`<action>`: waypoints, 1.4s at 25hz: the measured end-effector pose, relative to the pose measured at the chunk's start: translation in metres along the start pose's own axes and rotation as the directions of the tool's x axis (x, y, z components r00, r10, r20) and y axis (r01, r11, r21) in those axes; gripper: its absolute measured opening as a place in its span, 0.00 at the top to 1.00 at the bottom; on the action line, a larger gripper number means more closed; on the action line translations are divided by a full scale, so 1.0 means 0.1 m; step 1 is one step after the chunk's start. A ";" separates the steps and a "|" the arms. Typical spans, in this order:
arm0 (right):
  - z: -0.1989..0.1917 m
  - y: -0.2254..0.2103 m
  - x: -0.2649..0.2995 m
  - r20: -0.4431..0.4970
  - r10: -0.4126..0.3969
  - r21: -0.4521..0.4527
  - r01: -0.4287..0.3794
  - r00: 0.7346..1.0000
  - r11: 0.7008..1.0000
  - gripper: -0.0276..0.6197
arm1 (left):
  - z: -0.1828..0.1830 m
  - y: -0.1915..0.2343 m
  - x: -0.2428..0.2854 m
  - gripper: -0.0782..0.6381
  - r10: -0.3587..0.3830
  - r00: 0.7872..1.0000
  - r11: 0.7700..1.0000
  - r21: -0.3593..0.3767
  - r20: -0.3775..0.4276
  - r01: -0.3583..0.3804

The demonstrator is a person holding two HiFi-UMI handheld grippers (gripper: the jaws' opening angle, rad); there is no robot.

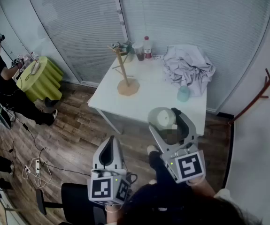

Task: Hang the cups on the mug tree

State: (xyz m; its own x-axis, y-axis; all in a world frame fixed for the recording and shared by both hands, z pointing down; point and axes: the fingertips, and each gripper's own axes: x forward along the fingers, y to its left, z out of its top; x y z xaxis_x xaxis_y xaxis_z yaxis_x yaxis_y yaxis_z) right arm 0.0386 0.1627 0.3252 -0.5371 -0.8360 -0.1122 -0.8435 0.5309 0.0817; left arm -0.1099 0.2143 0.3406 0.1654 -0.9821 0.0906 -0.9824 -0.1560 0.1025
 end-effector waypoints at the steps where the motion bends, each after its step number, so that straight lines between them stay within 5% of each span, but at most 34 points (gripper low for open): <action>1: -0.01 -0.01 0.03 0.000 -0.001 0.000 0.001 1.000 1.000 0.46 | 0.00 0.00 0.03 0.89 -0.003 1.000 1.000 0.002 -0.001 0.003; 8: -0.03 -0.08 0.23 0.029 0.016 0.062 -0.018 0.999 0.998 0.45 | 0.01 0.02 0.28 0.89 -0.032 0.999 0.999 0.014 -0.010 0.032; 35: -0.10 -0.62 1.24 0.035 0.022 0.065 -0.024 0.999 0.998 0.46 | 0.17 0.13 1.51 0.89 -0.096 0.995 0.994 0.044 -0.040 0.098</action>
State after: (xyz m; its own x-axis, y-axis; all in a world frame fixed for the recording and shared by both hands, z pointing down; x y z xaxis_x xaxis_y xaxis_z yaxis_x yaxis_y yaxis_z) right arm 0.0247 0.0251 0.3161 -0.5556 -0.8187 -0.1449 -0.8289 0.5590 0.0197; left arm -0.0993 0.0617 0.3393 0.2622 -0.9575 0.1201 -0.9645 -0.2557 0.0668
